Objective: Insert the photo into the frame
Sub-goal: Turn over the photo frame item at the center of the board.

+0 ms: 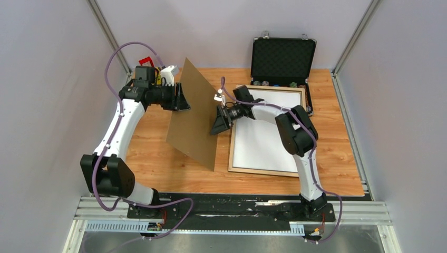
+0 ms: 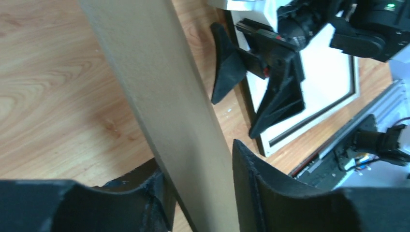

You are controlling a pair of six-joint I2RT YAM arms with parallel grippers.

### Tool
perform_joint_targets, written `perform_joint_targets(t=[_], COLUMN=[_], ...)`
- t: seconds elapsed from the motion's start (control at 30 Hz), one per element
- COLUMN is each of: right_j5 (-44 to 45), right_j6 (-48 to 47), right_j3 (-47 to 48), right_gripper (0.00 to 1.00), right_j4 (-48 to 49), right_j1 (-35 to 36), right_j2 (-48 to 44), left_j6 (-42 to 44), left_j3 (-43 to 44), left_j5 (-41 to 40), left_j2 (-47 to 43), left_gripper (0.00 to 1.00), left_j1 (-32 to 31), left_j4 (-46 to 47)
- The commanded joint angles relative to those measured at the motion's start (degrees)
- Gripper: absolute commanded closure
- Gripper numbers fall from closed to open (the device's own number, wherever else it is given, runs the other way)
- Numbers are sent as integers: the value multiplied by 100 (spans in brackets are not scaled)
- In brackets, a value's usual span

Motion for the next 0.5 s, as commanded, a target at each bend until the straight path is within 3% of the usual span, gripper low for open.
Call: perform_joint_targets(t=[0.0,0.4,0.47], right_j5=[-11,511,722], right_j6=[-168,319,453], right_j3=[4,55,53], right_gripper=[5,4,3], right_j4=[148,155,157], right_j1=[-42,-95,-101], right_j2=[-482,-1044,-1184], left_j6=[-118,147,183], left_j3=[505,1003,1142], left_j5=[-598,-1437,-1566], left_j2=[95,120,127], left_gripper=[54,100,100], left_j1=[-124,-138,-138], left_j4=[-114,-579,-740])
